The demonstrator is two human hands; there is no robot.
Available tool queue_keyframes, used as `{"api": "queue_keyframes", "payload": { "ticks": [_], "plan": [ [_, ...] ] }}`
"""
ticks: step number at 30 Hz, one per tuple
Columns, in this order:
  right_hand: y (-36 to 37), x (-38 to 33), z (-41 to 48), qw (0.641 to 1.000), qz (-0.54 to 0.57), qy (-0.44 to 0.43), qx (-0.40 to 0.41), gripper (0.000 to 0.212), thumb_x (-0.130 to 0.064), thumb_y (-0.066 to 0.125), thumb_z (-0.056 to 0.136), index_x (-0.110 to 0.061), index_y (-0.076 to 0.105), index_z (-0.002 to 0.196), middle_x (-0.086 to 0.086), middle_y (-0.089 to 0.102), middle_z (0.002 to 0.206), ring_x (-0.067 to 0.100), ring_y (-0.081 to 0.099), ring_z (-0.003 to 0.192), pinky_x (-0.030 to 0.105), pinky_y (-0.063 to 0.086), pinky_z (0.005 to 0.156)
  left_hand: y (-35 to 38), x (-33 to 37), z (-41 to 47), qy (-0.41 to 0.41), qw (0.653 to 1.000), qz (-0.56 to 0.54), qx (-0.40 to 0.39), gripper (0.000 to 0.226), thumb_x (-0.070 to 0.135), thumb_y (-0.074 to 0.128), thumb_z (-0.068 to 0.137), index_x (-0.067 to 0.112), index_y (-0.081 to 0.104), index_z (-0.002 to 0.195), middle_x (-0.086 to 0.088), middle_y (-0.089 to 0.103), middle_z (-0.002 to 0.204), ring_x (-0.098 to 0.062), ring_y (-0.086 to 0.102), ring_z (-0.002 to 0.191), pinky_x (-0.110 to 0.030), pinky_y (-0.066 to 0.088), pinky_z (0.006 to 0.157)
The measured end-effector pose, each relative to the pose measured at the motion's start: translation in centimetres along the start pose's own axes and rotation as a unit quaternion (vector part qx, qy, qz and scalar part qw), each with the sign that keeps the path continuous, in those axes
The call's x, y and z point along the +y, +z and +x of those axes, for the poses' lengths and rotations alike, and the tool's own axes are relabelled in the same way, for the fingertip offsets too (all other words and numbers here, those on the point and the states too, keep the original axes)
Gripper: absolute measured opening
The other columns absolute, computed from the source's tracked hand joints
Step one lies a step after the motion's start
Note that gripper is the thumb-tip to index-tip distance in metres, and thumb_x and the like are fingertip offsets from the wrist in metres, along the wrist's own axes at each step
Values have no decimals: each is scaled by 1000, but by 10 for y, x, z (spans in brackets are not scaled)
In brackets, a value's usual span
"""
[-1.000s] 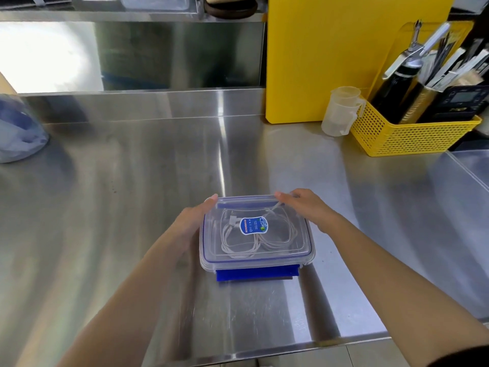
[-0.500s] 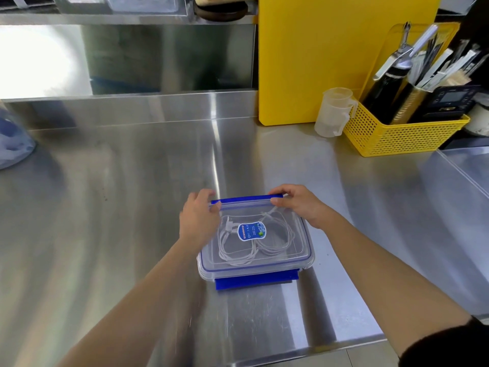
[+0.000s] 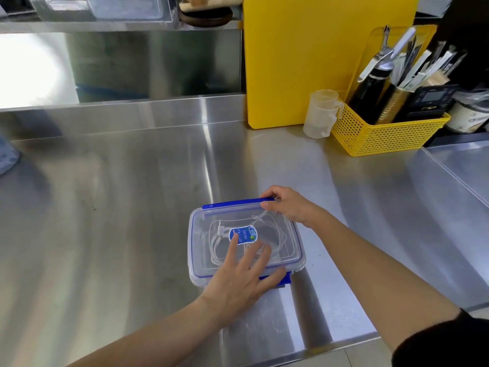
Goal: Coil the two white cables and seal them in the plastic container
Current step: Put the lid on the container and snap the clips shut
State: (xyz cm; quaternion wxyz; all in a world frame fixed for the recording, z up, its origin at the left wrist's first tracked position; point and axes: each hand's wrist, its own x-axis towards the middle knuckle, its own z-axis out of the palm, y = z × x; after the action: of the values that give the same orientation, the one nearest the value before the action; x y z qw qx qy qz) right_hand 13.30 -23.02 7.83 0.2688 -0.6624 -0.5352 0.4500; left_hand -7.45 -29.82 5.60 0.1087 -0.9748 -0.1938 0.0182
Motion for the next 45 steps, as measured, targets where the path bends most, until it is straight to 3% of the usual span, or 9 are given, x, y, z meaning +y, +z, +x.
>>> {"api": "queue_keyframes", "payload": {
  "ticks": [7,13,17,20,25,29,32,39,45],
  "plan": [
    [-5,-11,5,981,-175,-31,-81,34,-22,43,96,-18,49,129,-1,50,123,14,46,112,28,40,94,0,0,-5,6,998,4,65,47,31,35,78,11,44,119,-13,66,123,-32,61,116,-53,48,91],
    [16,-33,14,950,-311,-19,-29,23,-32,44,90,-10,51,93,9,57,97,27,54,87,36,41,72,-2,-3,1,24,997,-13,78,38,33,43,74,16,50,107,-8,69,113,-27,65,107,-46,54,85],
    [39,-31,11,902,-424,-76,-14,47,-54,27,92,-27,43,127,8,54,125,27,51,111,43,37,92,-4,-4,6,18,994,-39,104,37,36,51,65,16,53,97,-5,69,102,-25,65,98,-44,55,81],
    [42,-29,6,889,-445,-105,13,52,-55,24,92,-17,47,119,7,57,119,26,53,107,43,38,92,-2,-2,13,2,993,-50,105,35,44,53,71,17,53,93,-2,70,96,-22,67,91,-45,55,79],
    [43,-31,3,897,-424,-119,37,49,-52,29,93,-12,51,109,8,62,112,26,56,97,36,42,84,2,-4,20,-23,997,-66,16,56,68,37,82,26,51,118,-2,70,111,-24,67,101,-51,57,79],
    [41,-30,6,881,-451,-145,-3,50,-51,22,95,-28,32,137,7,57,126,25,52,113,42,38,96,3,-3,20,-26,997,-67,-22,55,61,17,91,39,37,138,-4,63,130,-35,62,113,-56,53,84],
    [40,-30,7,876,-457,-154,-9,46,-48,20,96,-28,33,135,6,57,126,25,52,112,42,37,95,4,-3,20,-25,998,-59,-22,51,50,7,98,39,34,140,-3,61,132,-38,61,113,-56,50,86],
    [42,-31,10,865,-473,-168,-18,41,-42,19,98,-20,40,125,7,59,122,26,55,106,40,39,91,9,-1,17,-9,999,-33,23,45,43,15,100,34,32,141,-5,62,130,-41,62,110,-54,52,87],
    [44,-31,10,866,-468,-176,-24,39,-39,21,98,-16,44,120,8,61,118,26,56,101,37,40,90,11,-3,17,21,997,0,74,62,46,53,89,31,29,143,-6,61,131,-42,61,111,-54,50,89]
  ]
}}
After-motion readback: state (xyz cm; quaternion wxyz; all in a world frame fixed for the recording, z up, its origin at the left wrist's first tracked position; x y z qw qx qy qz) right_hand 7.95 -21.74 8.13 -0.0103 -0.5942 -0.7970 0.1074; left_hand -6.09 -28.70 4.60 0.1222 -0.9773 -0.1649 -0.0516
